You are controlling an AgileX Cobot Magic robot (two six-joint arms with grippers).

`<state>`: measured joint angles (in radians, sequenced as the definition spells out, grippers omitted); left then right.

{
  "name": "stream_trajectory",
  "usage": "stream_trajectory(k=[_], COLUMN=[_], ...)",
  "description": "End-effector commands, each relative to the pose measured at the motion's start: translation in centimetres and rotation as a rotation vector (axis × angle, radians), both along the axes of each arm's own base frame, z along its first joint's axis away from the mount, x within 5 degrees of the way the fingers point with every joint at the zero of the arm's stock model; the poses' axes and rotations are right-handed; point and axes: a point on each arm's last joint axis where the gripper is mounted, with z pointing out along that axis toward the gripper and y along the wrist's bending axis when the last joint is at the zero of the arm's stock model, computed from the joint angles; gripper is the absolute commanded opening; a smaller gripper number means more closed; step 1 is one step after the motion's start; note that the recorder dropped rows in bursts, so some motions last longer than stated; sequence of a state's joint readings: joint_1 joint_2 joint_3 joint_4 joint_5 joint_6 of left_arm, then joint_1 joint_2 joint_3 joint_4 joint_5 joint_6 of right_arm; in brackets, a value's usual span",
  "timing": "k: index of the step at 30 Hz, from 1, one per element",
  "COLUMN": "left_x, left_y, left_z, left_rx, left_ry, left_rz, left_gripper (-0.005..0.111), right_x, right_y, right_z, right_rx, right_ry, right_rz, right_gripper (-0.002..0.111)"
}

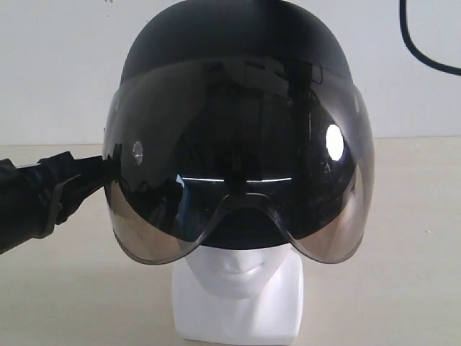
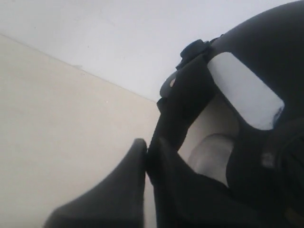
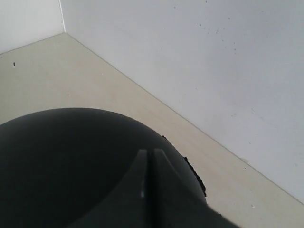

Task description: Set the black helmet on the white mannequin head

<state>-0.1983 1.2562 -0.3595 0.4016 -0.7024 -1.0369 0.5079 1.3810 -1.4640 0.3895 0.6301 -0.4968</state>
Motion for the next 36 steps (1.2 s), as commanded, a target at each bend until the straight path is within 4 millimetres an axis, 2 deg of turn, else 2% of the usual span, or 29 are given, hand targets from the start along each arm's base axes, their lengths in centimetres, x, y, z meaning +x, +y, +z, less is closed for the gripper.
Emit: stream_trajectory(k=[1, 11, 14, 18, 20, 21, 22, 23, 24, 25, 26, 27, 28, 30, 34, 36], left_x=[0.6, 0.6, 0.7, 0.1, -1.1, -2.2, -2.7, -3.8, -4.1, -4.6, -4.8, -5.0, -5.2, -4.8, -1.6, -1.7], left_y=[0.2, 0.1, 0.6, 2.6, 3.3, 3.0, 2.8, 2.8, 2.8, 3.1, 3.1, 2.9, 2.6, 1.7, -1.4, -3.1], left_z=[-1.3, -1.2, -1.4, -1.6, -0.1, 2.2, 3.3, 6.2, 7.6, 10.7, 12.0, 15.1, 17.3, 20.2, 21.9, 21.9], left_rx=[0.012, 0.019, 0.12, 0.203, 0.278, 0.306, 0.31, 0.295, 0.293, 0.326, 0.36, 0.385, 0.345, 0.323, 0.256, 0.249], left_ry=[0.07, 0.048, 0.031, 0.139, 0.114, -0.043, -0.124, -0.277, -0.325, -0.408, -0.442, -0.531, -0.588, -0.65, -0.548, -0.525], left_rz=[0.022, 0.007, 0.017, 0.117, 0.137, 0.094, 0.076, 0.08, 0.094, 0.127, 0.134, 0.125, 0.095, -0.002, -0.396, -0.713], left_gripper=[0.004, 0.004, 0.004, 0.004, 0.004, 0.004, 0.004, 0.004, 0.004, 0.004, 0.004, 0.004, 0.004, 0.004, 0.004, 0.004], right_x=[-0.1, -0.2, -0.2, -0.2, -0.2, -0.4, -0.5, -0.8, -1.0, -1.2, -1.2, -1.4, -1.6, -2.5, -5.0, -5.0], right_y=[0.0, 0.0, 0.0, 0.0, 0.0, -0.2, -0.2, -0.4, -0.5, -0.7, -0.7, -0.8, -0.9, -1.6, -2.8, -3.1], right_z=[0.0, -0.1, -0.2, -0.2, -0.1, 0.3, 0.6, 1.0, 1.2, 1.5, 1.5, 1.8, 2.1, 3.3, 4.7, 4.8], right_rx=[-0.015, -0.023, -0.024, -0.023, -0.021, -0.008, -0.001, 0.01, 0.014, 0.017, 0.017, 0.026, 0.033, 0.063, 0.05, 0.021], right_ry=[-0.001, 0.015, 0.016, 0.018, 0.015, -0.007, -0.017, -0.037, -0.042, -0.048, -0.048, -0.067, -0.082, -0.134, -0.159, -0.19], right_rz=[0.005, 0.012, 0.012, 0.011, 0.011, 0.005, 0.002, -0.002, -0.003, -0.002, -0.002, -0.006, -0.009, -0.019, 0.004, -0.01], right_gripper=[0.0, 0.0, 0.0, 0.0, 0.0, 0.0, 0.0, 0.0, 0.0, 0.0, 0.0, 0.0, 0.0, 0.0, 0.0, 0.0])
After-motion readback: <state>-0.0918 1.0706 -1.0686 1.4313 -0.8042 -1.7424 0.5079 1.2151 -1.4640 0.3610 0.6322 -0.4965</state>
